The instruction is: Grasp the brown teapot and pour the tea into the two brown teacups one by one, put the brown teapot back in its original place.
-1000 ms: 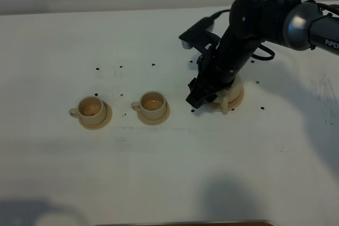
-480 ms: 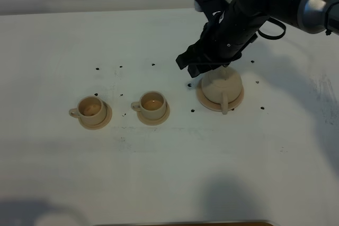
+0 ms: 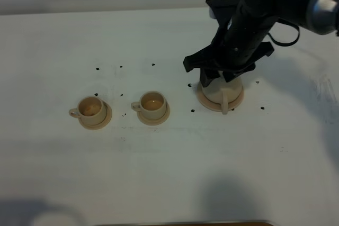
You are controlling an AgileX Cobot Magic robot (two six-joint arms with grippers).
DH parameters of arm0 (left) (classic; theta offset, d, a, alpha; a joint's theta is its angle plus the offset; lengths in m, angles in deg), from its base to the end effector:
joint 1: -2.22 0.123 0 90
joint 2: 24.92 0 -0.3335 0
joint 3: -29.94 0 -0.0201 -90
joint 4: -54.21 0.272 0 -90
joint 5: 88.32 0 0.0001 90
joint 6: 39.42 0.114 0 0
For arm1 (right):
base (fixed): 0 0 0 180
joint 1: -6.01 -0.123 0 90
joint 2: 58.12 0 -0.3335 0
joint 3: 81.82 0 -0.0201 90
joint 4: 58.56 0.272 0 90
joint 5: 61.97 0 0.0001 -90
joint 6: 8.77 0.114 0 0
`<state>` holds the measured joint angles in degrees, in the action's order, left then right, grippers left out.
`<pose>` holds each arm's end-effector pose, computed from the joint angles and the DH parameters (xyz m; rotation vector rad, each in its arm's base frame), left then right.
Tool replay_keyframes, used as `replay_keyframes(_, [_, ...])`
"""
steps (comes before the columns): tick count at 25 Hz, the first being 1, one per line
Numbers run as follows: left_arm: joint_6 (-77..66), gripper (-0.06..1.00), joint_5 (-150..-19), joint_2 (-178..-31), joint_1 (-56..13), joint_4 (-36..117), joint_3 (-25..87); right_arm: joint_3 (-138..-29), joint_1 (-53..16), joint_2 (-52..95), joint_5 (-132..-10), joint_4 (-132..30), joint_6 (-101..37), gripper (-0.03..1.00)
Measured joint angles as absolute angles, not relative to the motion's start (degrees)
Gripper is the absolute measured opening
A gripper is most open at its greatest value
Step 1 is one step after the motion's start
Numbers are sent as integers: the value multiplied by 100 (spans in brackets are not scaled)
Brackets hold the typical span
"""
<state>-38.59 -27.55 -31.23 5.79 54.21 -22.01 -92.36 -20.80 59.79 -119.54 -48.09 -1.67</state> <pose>-0.0111 -0.0007 0.2644 -0.0497 2.0772 0.0470 0.3953 0.2193 0.2471 -0.3875 2.8936 0.3464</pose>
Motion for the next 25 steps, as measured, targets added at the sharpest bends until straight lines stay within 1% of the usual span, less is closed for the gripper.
replay_keyframes(6, [-3859,49,-2755,-3123,579,5571,-2201,-8132,-2080,5013,-10990,-4830,-16,49])
replay_keyframes(12, [-3859,49,-2755,-3123,579,5575,-2201,-7114,-2024,4611,-9903,-4830,397,49])
replay_keyframes(16, [-3859,49,-2755,-3123,579,5575,-2201,-6837,-2024,4661,-9539,-4830,501,49])
replay_keyframes(25, [-3859,49,-2755,-3123,579,5591,-2201,-6831,-1843,4939,-9360,-5154,692,49])
